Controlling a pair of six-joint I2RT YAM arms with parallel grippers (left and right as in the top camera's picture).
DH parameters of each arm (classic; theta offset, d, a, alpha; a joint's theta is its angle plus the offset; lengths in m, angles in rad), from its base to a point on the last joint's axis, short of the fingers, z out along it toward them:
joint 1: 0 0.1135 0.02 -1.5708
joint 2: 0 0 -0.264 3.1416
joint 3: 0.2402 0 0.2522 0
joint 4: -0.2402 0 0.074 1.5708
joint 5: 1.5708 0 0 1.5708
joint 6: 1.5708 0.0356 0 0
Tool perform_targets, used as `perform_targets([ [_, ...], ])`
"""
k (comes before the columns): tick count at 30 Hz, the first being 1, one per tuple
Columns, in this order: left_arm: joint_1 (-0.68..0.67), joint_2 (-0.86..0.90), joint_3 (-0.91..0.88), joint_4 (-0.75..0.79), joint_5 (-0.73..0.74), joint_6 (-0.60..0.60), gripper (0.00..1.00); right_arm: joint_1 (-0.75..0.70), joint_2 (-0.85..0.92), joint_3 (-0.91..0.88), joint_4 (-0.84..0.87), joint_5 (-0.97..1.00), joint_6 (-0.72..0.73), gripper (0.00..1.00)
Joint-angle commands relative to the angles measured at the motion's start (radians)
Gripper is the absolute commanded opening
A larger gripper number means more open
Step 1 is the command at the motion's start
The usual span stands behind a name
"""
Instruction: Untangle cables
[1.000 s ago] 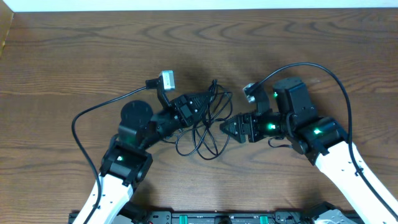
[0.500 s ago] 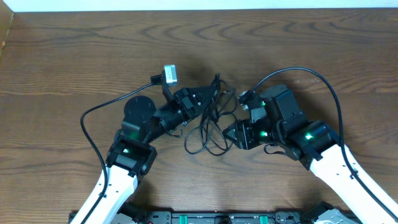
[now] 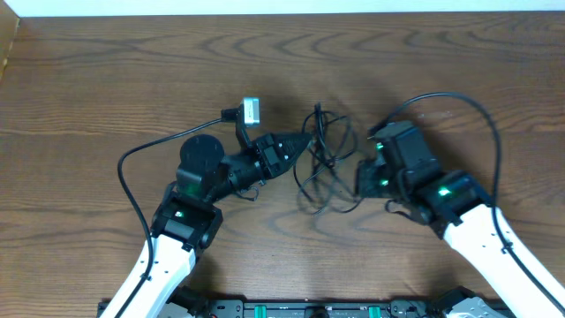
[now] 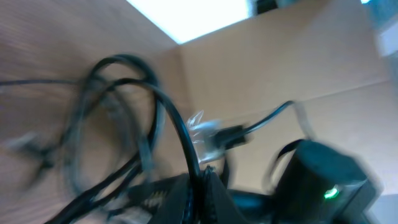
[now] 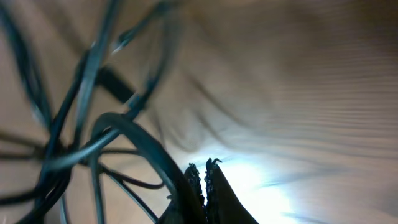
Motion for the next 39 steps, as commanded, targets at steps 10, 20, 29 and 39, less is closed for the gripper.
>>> perform_targets([
  [10,0.274,-0.010,0.011,-0.530,-0.138,0.119,0.07,-0.445,-0.129,0.001,-0.058,0.233,0.203,0.02],
  [20,0.402,-0.010,0.011,-0.718,-0.138,0.119,0.08,-0.546,-0.096,0.001,-0.060,0.188,0.213,0.01],
  [29,0.334,-0.009,0.011,-0.701,-0.126,0.022,0.80,-0.542,-0.023,0.001,0.008,-0.101,0.183,0.02],
  [39,0.056,-0.002,0.010,-0.556,-0.256,0.153,0.84,-0.542,-0.017,0.001,0.380,-0.518,0.104,0.02],
])
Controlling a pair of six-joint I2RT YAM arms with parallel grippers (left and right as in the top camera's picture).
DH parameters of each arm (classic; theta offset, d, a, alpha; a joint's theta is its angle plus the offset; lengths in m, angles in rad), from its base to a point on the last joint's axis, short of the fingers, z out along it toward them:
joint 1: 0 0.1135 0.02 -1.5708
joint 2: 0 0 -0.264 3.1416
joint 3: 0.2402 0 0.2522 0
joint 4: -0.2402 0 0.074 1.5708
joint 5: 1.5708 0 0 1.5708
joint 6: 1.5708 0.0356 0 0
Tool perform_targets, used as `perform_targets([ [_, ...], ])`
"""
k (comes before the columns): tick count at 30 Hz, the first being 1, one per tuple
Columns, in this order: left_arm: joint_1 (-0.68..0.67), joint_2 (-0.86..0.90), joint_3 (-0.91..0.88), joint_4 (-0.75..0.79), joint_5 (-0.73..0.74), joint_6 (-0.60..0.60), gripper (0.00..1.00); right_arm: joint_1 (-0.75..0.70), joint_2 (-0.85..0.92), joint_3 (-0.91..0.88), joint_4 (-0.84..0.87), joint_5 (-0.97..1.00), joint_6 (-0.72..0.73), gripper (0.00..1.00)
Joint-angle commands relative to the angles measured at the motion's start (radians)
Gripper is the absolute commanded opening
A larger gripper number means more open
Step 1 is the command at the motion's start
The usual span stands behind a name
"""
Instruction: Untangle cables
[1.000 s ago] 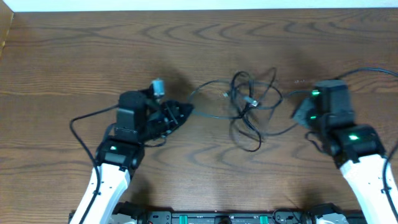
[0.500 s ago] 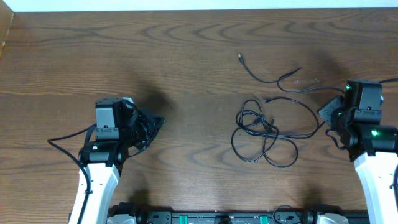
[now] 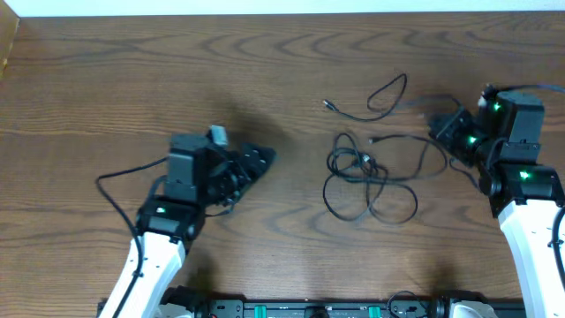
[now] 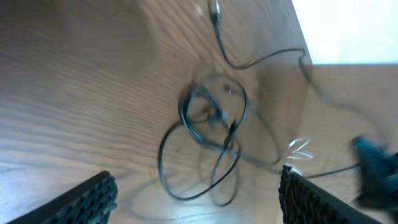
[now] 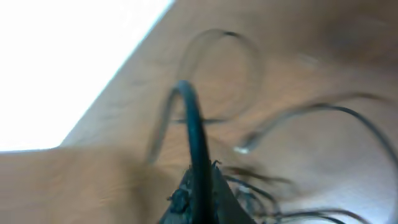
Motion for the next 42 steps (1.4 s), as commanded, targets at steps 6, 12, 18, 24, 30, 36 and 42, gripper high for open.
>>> perform_targets([
  [6,-0.286,0.073,0.009,-0.031,-0.398,-0.008,0.84,-0.001,-0.001,0.004,0.296,-0.352,-0.008,0.02],
  [12,-0.389,0.198,0.009,0.030,-0.562,-0.184,0.84,-0.001,-0.001,0.004,0.403,-0.491,0.127,0.01],
  [18,-0.421,0.315,0.009,0.139,-0.536,-0.333,0.85,-0.002,-0.002,0.004,0.556,-0.602,0.243,0.02],
  [24,-0.438,0.389,0.009,0.307,-0.465,-0.529,0.92,-0.001,-0.002,0.004,0.834,-0.758,0.326,0.02],
  [30,-0.442,0.403,0.009,0.436,-0.379,-0.472,0.93,0.010,0.000,0.004,0.881,-0.808,0.320,0.02],
  [36,-0.475,0.403,0.009,0.360,-0.368,-0.080,0.92,0.026,0.000,0.004,0.772,-0.805,0.244,0.01],
  [42,-0.481,0.403,0.009,0.266,-0.367,-0.059,0.92,0.041,0.000,0.004,0.650,-0.774,0.143,0.02],
])
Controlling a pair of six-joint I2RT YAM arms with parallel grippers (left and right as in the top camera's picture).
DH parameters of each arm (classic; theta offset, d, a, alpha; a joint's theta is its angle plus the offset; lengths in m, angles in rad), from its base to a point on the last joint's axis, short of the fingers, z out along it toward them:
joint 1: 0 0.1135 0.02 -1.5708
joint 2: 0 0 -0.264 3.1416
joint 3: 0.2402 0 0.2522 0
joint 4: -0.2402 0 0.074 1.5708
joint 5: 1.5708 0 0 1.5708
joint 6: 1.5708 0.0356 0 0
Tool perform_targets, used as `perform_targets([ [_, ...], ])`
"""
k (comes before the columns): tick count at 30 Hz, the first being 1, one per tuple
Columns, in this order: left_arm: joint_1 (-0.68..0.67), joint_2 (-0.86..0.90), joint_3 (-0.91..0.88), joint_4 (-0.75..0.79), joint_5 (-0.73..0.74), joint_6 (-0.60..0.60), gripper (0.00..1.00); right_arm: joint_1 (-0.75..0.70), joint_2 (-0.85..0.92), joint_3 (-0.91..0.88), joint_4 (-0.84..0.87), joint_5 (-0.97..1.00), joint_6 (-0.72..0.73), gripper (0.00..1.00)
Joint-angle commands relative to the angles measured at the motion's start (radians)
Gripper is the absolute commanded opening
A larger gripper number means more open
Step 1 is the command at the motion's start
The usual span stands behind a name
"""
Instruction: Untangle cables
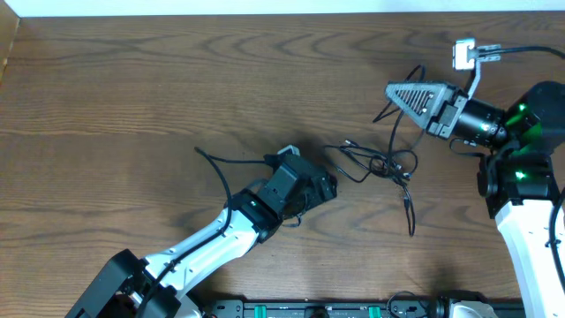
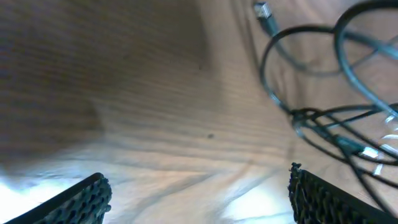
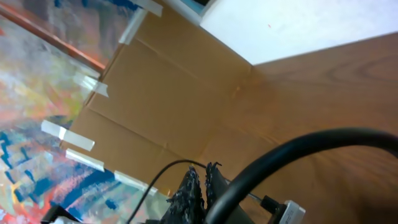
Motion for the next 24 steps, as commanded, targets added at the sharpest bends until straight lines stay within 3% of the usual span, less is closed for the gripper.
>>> perform_targets([
  [1,-0.005,0.005,0.009,0.002,0.005,0.079,0.92,0.012,0.000,0.006,-0.043,0.035,-0.082,0.01],
  [5,-0.024,0.005,0.009,0.066,0.005,0.079,0.92,0.014,0.000,0.006,-0.145,0.101,-0.099,0.02],
  [12,-0.109,0.006,0.009,0.279,-0.010,0.108,0.92,0.014,0.004,0.007,-0.155,0.113,-0.098,0.03],
  [18,-0.132,0.008,0.009,0.298,-0.150,0.110,0.92,0.014,0.003,0.007,-0.154,0.082,-0.060,0.04],
  [24,-0.132,0.008,0.009,0.297,-0.313,0.035,0.92,0.014,0.003,0.006,-0.151,0.076,-0.060,0.04],
])
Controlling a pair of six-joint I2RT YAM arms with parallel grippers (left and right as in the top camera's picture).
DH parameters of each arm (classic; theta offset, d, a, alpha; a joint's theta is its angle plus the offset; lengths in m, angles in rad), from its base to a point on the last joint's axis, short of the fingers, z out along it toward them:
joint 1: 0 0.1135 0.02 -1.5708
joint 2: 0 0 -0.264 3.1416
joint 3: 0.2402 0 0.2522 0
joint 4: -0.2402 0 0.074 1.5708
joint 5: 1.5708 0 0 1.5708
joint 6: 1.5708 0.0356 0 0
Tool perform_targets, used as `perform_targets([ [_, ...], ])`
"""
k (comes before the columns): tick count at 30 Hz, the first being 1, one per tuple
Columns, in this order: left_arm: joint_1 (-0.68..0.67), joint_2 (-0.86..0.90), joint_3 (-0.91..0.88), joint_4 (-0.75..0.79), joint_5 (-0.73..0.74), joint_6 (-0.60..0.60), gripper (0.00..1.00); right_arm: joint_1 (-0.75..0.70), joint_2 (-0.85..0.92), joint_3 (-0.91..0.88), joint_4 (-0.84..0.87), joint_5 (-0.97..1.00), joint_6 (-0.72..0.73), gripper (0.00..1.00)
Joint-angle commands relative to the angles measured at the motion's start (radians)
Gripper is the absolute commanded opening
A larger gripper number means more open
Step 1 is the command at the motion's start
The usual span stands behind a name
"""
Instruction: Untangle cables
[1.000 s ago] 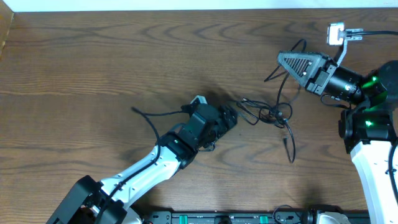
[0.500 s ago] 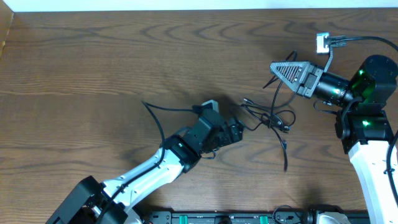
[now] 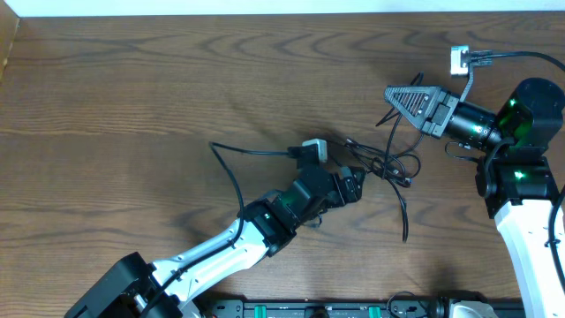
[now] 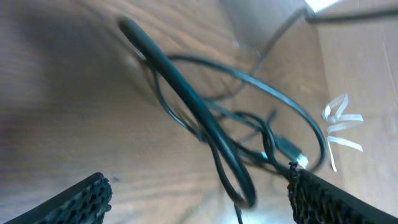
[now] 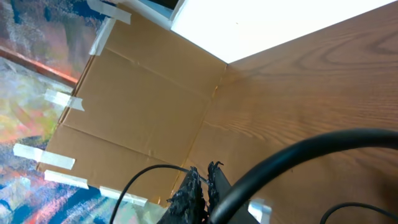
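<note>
A tangle of black cables [image 3: 381,163] lies right of the table's middle, with one loose end trailing toward the front [image 3: 404,221]. My left gripper [image 3: 353,184] is at the tangle's left edge, open wide. In the left wrist view a thick cable loop [image 4: 211,137] lies between its fingers [image 4: 81,199]. My right gripper [image 3: 390,92] is raised behind the tangle, pointing left. It is shut on a thin black cable [image 5: 149,171] that hangs down into the tangle. A thick black cable [image 5: 298,155] crosses close in front of the right wrist camera.
The dark wooden table [image 3: 132,79] runs to the back edge. Cardboard panels [image 5: 143,106] stand beyond it. The left arm's own camera cable [image 3: 231,168] arches over the table to the left of the tangle.
My left gripper has moved right, from just short of the tangle to its left edge, and a cable loop now lies between its open fingers. The right gripper is still raised, shut on its cable.
Both grippers were shut on cables at the tangle in the middle. Then the arms stood far apart, left open, right shut on a cable at the far right, cables spread out. Later the right held its cable raised while the open left came up to the tangle.
</note>
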Motion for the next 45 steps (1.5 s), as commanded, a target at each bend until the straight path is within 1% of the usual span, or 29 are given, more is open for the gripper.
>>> perform_targets([
  [1,0.000,0.007,0.009,0.003,-0.154,-0.050,0.92,0.010,0.003,0.007,0.003,-0.014,0.013,0.05],
  [4,0.000,0.010,0.009,0.004,-0.194,-0.100,0.92,0.010,0.003,0.007,0.003,-0.018,0.020,0.05],
  [10,0.000,0.042,0.009,0.034,-0.184,-0.178,0.74,0.010,0.003,0.007,0.003,-0.018,0.020,0.06],
  [11,0.000,0.050,0.010,0.034,-0.182,-0.195,0.68,0.010,0.003,0.006,0.003,-0.018,0.020,0.06],
  [13,0.000,0.062,0.009,0.033,-0.178,-0.214,0.45,0.010,0.003,0.007,0.003,-0.018,0.019,0.07],
  [14,0.000,0.064,0.009,0.033,-0.178,-0.214,0.35,0.010,0.003,0.007,0.003,-0.018,0.019,0.07],
  [16,0.004,0.061,0.010,0.034,-0.182,-0.214,0.19,0.010,0.003,0.006,0.003,-0.017,0.019,0.08],
  [17,0.012,0.055,0.010,0.032,-0.182,-0.203,0.09,0.010,0.003,0.007,0.004,-0.017,0.019,0.08],
  [20,0.050,0.010,0.010,-0.017,-0.183,-0.118,0.08,0.010,0.003,0.007,0.007,-0.017,0.018,0.08],
  [23,0.121,-0.098,0.010,-0.164,-0.193,-0.049,0.08,0.010,0.003,0.006,0.027,-0.016,-0.025,0.05],
  [25,0.185,-0.195,0.010,-0.286,-0.222,-0.040,0.08,0.008,0.003,0.007,0.029,0.004,-0.063,0.02],
  [28,0.307,-0.384,0.010,-0.475,-0.270,-0.035,0.08,0.004,0.004,0.007,0.021,0.038,-0.128,0.01],
  [31,0.432,-0.584,0.010,-0.601,-0.272,0.028,0.08,-0.013,0.004,0.007,-0.021,0.092,-0.154,0.01],
  [35,0.565,-0.842,0.010,-0.702,-0.272,0.089,0.08,-0.042,0.004,0.007,-0.125,0.234,-0.154,0.02],
  [37,0.617,-0.966,0.010,-0.737,-0.272,0.091,0.08,-0.055,0.004,0.007,-0.188,0.329,-0.148,0.01],
  [40,0.680,-1.121,0.010,-0.777,-0.274,0.090,0.08,-0.068,0.004,0.006,-0.290,0.494,-0.088,0.02],
  [43,0.724,-1.212,0.010,-0.808,-0.282,0.089,0.08,-0.071,0.004,0.006,-0.380,0.650,-0.014,0.02],
  [45,0.741,-1.243,0.010,-0.835,-0.303,0.089,0.08,-0.071,0.004,0.007,-0.418,0.724,0.021,0.02],
])
